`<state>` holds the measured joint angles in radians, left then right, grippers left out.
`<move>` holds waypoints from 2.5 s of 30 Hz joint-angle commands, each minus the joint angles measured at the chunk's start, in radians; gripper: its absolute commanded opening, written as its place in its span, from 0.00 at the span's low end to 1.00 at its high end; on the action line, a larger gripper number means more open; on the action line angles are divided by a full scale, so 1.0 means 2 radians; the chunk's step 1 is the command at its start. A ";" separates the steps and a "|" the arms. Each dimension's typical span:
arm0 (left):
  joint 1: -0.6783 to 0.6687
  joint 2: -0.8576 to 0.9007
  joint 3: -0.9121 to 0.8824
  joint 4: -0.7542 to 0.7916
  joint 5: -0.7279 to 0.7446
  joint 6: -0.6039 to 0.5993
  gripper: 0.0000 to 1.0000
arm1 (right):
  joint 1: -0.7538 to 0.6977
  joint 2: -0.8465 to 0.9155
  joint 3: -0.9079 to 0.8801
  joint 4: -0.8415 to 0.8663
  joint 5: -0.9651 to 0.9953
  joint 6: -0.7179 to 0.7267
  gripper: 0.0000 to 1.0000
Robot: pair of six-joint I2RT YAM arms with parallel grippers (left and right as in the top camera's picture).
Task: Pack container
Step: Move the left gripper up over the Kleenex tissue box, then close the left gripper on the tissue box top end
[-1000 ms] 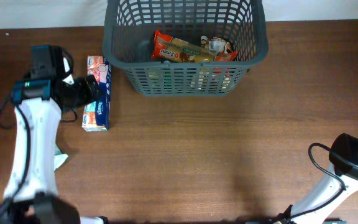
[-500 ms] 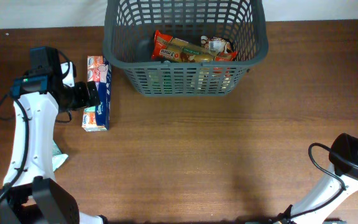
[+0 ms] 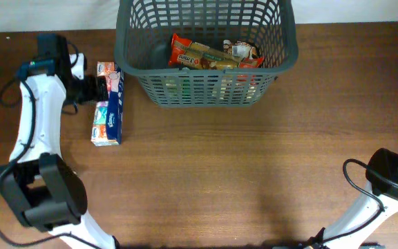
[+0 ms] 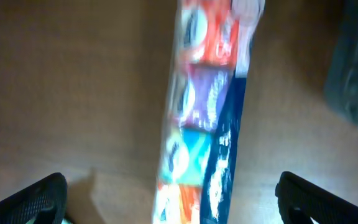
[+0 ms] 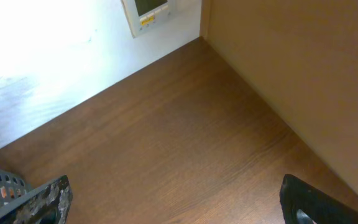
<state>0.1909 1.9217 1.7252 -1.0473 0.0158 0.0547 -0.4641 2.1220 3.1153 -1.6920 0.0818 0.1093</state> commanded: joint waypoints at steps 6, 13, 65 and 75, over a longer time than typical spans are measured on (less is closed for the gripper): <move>-0.007 0.059 0.040 -0.012 0.025 0.041 1.00 | -0.001 0.005 -0.002 -0.003 0.003 0.006 0.99; -0.024 0.088 0.040 -0.008 0.024 0.052 1.00 | 0.000 0.005 -0.002 -0.003 0.003 0.006 0.99; -0.038 0.186 0.040 -0.017 -0.020 0.031 1.00 | 0.000 0.005 -0.002 -0.003 0.003 0.006 0.99; -0.038 0.186 0.040 -0.017 -0.020 0.031 1.00 | 0.000 0.005 -0.002 -0.003 0.003 0.006 0.99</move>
<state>0.1150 2.2833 1.7920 -1.0775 -0.0154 0.1303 -0.4641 2.1239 3.1153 -1.6924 0.0818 0.1101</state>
